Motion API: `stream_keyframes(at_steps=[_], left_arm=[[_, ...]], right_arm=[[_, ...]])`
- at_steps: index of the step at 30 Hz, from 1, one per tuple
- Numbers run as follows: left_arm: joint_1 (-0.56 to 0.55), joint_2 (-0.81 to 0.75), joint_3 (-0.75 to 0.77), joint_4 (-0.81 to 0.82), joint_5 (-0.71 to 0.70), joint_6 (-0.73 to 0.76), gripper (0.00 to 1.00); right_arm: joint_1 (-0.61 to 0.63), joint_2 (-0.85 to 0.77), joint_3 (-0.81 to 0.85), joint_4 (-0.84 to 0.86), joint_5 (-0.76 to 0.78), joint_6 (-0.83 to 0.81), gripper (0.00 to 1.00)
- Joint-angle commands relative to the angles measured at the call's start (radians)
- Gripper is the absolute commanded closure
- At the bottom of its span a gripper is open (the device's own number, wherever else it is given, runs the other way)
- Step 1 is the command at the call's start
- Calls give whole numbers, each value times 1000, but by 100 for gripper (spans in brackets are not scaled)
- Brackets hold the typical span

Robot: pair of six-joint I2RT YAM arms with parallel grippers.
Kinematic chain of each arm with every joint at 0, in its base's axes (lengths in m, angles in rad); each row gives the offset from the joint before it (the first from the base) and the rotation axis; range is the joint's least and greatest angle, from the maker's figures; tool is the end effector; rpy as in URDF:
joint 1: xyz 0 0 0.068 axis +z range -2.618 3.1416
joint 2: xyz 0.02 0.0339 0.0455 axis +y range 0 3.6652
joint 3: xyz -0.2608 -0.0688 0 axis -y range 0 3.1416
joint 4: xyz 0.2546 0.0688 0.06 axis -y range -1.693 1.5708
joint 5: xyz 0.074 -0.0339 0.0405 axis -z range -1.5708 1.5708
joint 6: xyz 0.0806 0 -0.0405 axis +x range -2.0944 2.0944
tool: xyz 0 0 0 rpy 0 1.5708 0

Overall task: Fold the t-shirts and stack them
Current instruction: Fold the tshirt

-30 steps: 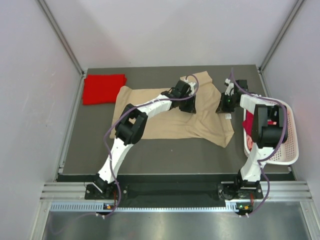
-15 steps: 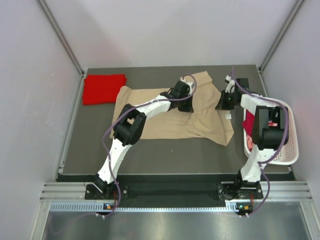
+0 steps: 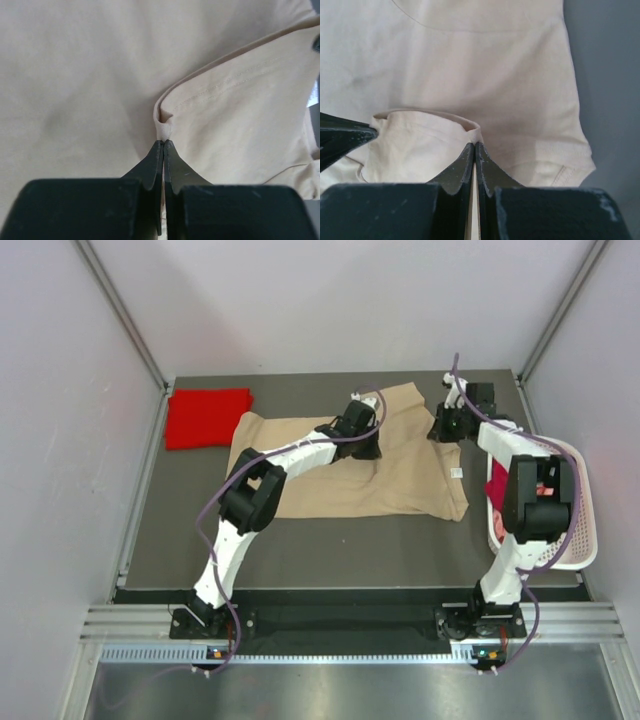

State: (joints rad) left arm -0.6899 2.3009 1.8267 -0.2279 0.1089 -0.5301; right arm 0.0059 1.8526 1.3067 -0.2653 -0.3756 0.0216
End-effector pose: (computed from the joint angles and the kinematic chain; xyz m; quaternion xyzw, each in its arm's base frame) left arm 0.4306 -0.3667 0.1454 0.0951 0.9011 -0.2812 0.3161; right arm 0.4437 0.0322 0.1751 -0.0621 0.9129 0.1784 0.3618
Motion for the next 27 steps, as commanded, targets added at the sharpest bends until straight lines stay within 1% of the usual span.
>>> stream_keyframes(at_steps=[1,9,14,27], left_arm=[[4,-86,-27,67,-47,-30,100],[4,-123,-81,58,-153,-56,100],[4,-141,-112,67,-175,-64,100],[6,-126,-121,47,-210,-85,100]], right_arm=[[42,-16,48,73,18,-97,100],[71,10,63,95,35,-147,100],[85,5,62,116,44,-178,100],[108,-13,66,169,44,-261,100]])
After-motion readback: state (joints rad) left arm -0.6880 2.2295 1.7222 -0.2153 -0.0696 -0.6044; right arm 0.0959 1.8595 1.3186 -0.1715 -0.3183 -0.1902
